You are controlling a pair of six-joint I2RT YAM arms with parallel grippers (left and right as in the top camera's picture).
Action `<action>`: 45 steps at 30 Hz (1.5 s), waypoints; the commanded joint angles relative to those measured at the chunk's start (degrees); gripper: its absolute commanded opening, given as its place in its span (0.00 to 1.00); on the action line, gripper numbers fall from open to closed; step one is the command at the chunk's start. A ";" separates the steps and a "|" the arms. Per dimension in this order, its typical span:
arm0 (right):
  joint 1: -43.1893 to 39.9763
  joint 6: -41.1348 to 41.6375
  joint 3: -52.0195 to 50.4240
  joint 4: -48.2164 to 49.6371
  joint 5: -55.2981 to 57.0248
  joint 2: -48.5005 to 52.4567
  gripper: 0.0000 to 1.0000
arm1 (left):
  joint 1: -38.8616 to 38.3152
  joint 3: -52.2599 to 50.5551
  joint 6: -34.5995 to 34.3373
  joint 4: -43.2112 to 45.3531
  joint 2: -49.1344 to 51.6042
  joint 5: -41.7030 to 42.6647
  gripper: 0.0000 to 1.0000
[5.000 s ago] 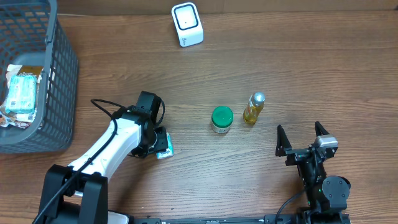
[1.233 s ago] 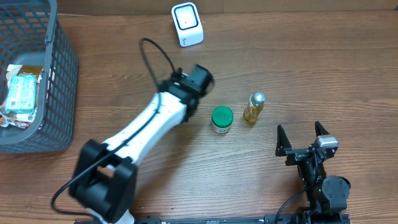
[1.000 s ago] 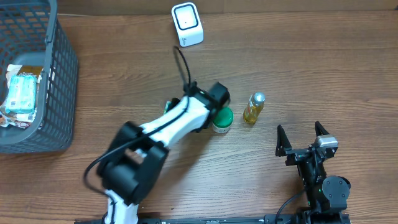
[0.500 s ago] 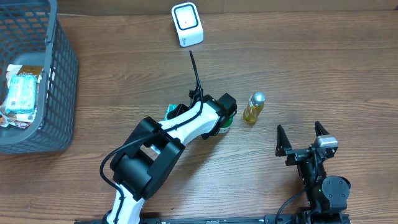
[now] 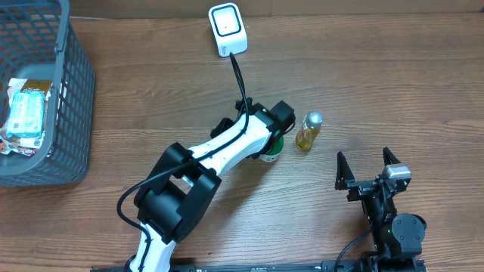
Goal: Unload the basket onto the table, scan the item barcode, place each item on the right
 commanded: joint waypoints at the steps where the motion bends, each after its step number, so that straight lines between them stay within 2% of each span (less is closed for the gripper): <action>1: -0.26 0.13 -0.59 0.20 0.24 -0.42 1.00 | 0.63 5.86 -1.01 -3.23 0.46 4.59 0.45; 4: -0.26 0.13 -0.59 0.20 0.24 -0.42 1.00 | 2.73 9.40 -0.72 -5.79 0.35 10.40 0.65; 7: -0.26 0.13 -0.59 0.20 0.24 -0.42 1.00 | 5.92 11.56 3.08 -7.28 0.24 20.76 0.75; 10: -0.26 0.13 -0.59 0.20 0.24 -0.42 1.00 | 10.03 11.65 6.25 -7.65 0.20 29.99 0.80; 15: -0.26 0.13 -0.59 0.20 0.24 -0.42 1.00 | 16.98 10.99 8.33 -8.50 0.20 38.73 0.83; 21: -0.26 0.13 -0.59 0.20 0.24 -0.42 1.00 | 18.84 6.43 13.49 -5.33 0.20 40.39 0.79; 28: -0.26 0.13 -0.59 0.20 0.24 -0.42 1.00 | 18.62 0.50 13.62 1.25 0.22 39.98 0.78; 30: -0.26 0.13 -0.59 0.20 0.24 -0.42 1.00 | 18.64 0.02 13.62 1.90 0.22 39.98 0.75; 33: -0.26 0.13 -0.59 0.20 0.24 -0.42 1.00 | 18.62 0.02 13.62 2.21 0.22 39.95 0.59; 35: -0.26 0.13 -0.59 0.20 0.24 -0.42 1.00 | 18.58 0.02 13.62 2.47 0.22 39.98 0.29; 36: -0.26 0.13 -0.59 0.20 0.24 -0.42 1.00 | 18.60 0.02 13.62 2.54 0.22 39.95 0.22; 37: -0.26 0.13 -0.59 0.20 0.24 -0.42 1.00 | 18.60 0.02 13.62 2.60 0.22 39.98 0.18; 40: -0.26 0.13 -0.59 0.20 0.24 -0.42 1.00 | 18.60 0.02 13.60 2.95 0.22 40.02 0.18; 41: -0.26 0.13 -0.59 0.20 0.24 -0.42 1.00 | 18.60 0.02 13.60 3.10 0.22 40.26 0.22; 42: -0.26 0.13 -0.59 0.20 0.24 -0.42 1.00 | 18.58 0.02 13.60 3.21 0.22 40.70 0.31; 45: -0.26 0.13 -0.59 0.20 0.24 -0.42 1.00 | 18.60 0.02 13.60 3.21 0.22 42.18 0.44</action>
